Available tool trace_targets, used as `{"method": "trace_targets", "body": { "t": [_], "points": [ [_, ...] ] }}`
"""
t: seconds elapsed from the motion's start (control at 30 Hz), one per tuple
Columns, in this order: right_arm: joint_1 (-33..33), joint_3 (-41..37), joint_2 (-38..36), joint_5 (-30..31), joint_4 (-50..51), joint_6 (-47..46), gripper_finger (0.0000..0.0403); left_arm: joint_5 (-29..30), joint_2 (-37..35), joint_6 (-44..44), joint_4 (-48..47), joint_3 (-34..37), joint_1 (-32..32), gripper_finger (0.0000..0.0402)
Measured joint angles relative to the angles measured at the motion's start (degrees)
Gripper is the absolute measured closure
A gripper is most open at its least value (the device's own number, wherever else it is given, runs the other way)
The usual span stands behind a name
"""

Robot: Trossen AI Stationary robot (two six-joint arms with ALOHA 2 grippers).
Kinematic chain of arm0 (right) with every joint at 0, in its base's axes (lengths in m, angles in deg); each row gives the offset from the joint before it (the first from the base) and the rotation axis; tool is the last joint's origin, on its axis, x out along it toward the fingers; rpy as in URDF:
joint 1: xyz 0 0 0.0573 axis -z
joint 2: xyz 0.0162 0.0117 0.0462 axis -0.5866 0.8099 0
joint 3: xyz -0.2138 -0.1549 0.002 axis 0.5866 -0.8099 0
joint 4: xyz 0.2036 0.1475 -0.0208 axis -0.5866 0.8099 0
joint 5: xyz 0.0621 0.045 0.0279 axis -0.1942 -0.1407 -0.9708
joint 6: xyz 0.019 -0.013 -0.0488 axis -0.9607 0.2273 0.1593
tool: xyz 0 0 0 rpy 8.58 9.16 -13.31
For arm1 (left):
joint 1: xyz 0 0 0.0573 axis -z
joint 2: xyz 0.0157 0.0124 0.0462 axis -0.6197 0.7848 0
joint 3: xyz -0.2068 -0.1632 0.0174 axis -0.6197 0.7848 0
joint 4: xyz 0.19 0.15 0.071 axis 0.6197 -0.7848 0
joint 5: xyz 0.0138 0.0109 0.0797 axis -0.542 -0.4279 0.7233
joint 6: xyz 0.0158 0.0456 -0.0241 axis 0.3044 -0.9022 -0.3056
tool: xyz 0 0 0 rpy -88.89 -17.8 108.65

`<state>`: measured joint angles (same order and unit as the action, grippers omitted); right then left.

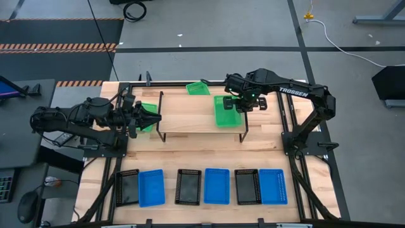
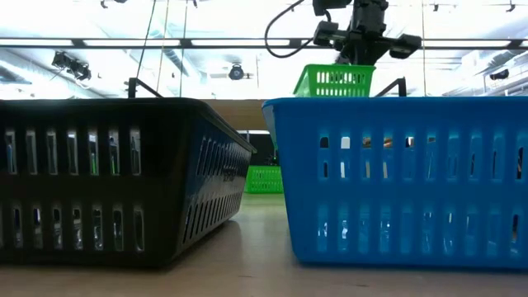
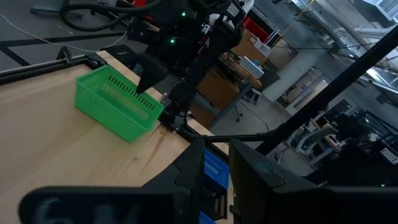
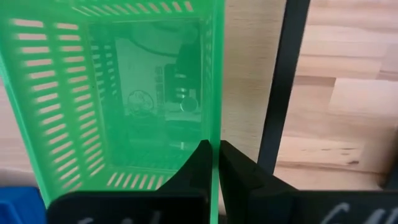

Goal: Stack baskets on shelf by color
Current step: Put the right green bin on the shelf

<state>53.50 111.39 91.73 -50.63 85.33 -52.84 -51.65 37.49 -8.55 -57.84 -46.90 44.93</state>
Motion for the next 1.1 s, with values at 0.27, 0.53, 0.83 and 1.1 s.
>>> {"method": "trace_targets", "body": {
  "t": [0.27,0.53,0.83,1.1],
  "points": [
    [-0.20,0.00,-0.02,0.79,2.44,-3.64,0.0383,0.06,0.00,-0.39,0.00,0.00,1.07,0.0322],
    [-0.33,0.00,-0.02,0.79,2.43,-3.60,0.0382,0.07,0.00,-0.58,0.00,0.00,2.01,0.0322],
    [-0.37,-0.09,-0.09,0.70,2.71,-4.19,0.0334,0.06,0.00,-0.56,0.00,0.00,2.01,0.0322],
    [-1.35,1.39,-2.64,2.06,2.04,-3.25,0.0283,0.07,0.00,-0.55,-0.02,0.00,2.01,0.0322]
  ]
}}
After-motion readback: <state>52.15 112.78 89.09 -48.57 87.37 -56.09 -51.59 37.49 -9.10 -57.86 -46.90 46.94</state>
